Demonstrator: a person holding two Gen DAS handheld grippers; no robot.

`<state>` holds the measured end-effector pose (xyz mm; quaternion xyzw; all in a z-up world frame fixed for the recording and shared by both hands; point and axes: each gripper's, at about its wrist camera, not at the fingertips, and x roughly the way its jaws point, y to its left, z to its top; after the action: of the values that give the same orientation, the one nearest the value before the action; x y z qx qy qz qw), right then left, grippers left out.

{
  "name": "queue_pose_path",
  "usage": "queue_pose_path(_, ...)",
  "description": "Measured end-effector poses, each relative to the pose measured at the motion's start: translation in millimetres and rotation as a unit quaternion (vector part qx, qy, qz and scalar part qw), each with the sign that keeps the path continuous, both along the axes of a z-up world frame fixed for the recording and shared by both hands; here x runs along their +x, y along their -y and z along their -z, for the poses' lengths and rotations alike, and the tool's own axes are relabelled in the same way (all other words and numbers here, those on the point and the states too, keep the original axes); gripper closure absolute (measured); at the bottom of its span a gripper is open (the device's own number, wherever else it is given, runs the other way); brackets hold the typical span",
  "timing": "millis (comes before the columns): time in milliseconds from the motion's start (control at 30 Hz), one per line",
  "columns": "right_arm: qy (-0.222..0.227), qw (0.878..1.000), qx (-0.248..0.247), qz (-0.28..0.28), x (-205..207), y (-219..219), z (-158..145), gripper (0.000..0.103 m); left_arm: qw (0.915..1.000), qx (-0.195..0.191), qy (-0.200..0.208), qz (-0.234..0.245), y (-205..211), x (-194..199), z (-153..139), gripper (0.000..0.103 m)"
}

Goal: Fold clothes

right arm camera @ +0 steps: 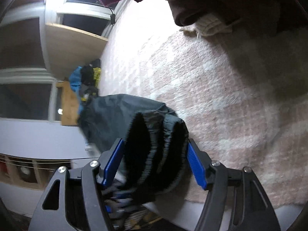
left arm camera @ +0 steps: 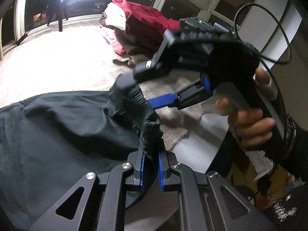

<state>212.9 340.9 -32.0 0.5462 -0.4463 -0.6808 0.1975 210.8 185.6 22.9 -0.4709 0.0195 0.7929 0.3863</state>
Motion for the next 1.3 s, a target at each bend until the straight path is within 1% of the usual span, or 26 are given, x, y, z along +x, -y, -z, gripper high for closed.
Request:
queue_pose_path(133,0.006,1.0,0.008,0.004,-1,-6,0,0.039,1.0,0.003,0.0,0.004,-3,2,3,0.093)
queue_pose_path(167,0.003,1.0,0.018,-0.002,-2,-3,-2,0.039,1.0,0.004,0.0,0.005,-4,2,4,0.093)
queue_pose_path(267,-0.018,0.997,0.069,-0.032,-4,15,-8,0.039,0.9999,0.013,0.004,0.003,-2,0,3,0.093)
queue_pose_path(300,-0.022,0.996,0.078,-0.035,-4,18,-8,0.046,0.9998,0.017,0.008,0.001,-1,-1,1,0.093)
queue_pose_path(333,-0.027,0.995,0.087,-0.038,-3,21,-9,0.057,0.9996,0.026,0.014,-0.003,2,-2,-2,0.093)
queue_pose_path(367,-0.032,0.995,0.086,-0.035,-3,21,-10,0.085,0.9992,0.034,0.02,-0.008,5,-4,-5,0.093)
queue_pose_path(400,-0.04,0.997,0.066,-0.02,-1,18,-12,0.086,0.9987,0.042,0.025,-0.013,7,-6,-8,0.093)
queue_pose_path(467,-0.058,0.998,0.031,0.006,3,11,-18,0.087,0.9975,0.062,0.025,-0.023,11,-11,-24,0.093)
queue_pose_path(533,-0.094,0.995,0.016,0.024,6,4,-41,0.088,0.996,0.082,0.019,-0.031,14,-15,-44,0.093)
queue_pose_path(633,-0.149,0.988,-0.004,0.047,9,-4,-81,0.088,0.9938,0.107,-0.012,-0.029,13,-17,-81,0.093)
queue_pose_path(667,-0.161,0.986,-0.008,0.052,8,-4,-92,0.088,0.9926,0.116,-0.022,-0.029,13,-19,-92,0.093)
queue_pose_path(733,-0.165,0.985,-0.006,0.055,4,3,-102,0.088,0.9905,0.132,-0.028,-0.027,17,-23,-104,0.093)
queue_pose_path(833,-0.17,0.984,-0.002,0.059,-3,14,-118,0.088,0.9894,0.139,-0.031,-0.029,25,-31,-107,0.093)
queue_pose_path(967,-0.181,0.982,0.003,0.063,-13,32,-140,0.088,0.9836,0.172,-0.028,-0.044,60,-34,-116,0.093)
queue_pose_path(1100,-0.21,0.976,0.014,0.047,-29,83,-177,0.088,0.9789,0.186,-0.064,-0.055,106,-32,-137,0.093)
queue_pose_path(1200,-0.234,0.972,0.034,0.012,-47,140,-204,0.088,0.973,0.199,-0.089,-0.078,162,-33,-150,0.093)
queue_pose_path(1267,-0.245,0.968,0.046,-0.014,-60,186,-221,0.088,0.9676,0.204,-0.106,-0.104,219,-35,-155,0.093)
queue_pose_path(1300,-0.253,0.965,0.056,-0.03,-70,221,-229,0.088,0.9646,0.207,-0.112,-0.119,248,-35,-157,0.093)
